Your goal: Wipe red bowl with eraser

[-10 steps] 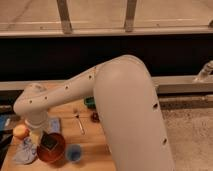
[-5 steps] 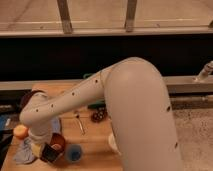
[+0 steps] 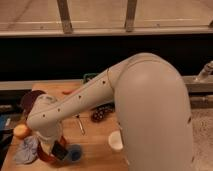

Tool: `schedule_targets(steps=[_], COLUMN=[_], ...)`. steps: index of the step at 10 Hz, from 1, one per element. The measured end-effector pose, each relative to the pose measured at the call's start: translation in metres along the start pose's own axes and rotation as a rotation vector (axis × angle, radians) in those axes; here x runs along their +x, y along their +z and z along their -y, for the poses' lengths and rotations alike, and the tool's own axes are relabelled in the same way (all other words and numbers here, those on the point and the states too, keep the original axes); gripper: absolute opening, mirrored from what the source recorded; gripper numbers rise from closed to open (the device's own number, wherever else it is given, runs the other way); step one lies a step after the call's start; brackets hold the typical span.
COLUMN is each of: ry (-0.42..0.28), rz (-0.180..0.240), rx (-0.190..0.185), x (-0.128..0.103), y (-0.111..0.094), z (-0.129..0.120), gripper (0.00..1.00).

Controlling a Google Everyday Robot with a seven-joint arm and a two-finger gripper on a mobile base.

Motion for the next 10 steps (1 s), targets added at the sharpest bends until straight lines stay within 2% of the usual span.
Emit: schedule_targets(steps=[1,3,4,5,6,8,9,10], ry=[-0.012,-0.046,-0.066,-0.103,-0.136,-0.2,-0.236,-0.284], rz=[0.026,0.068,0.097,0.133,0.151,0.144,0.124,0.074], rx=[0.026,0.043,0.038,0.012,-0.039,-0.187,-0.255,-0.318], x=[-0.009,-0.029,-0.039,-0.046,-0.049,-0.048,-0.044,-0.042], y=[0.001,0.003,0.003,0.002,0.003,0.004,0.003,-0.002], z=[0.004,0.005,0.003,0.0,-0.001,-0.004,-0.004,-0.005], gripper=[0.0,0.0,0.0,0.0,0.0,0.0,0.0,0.0])
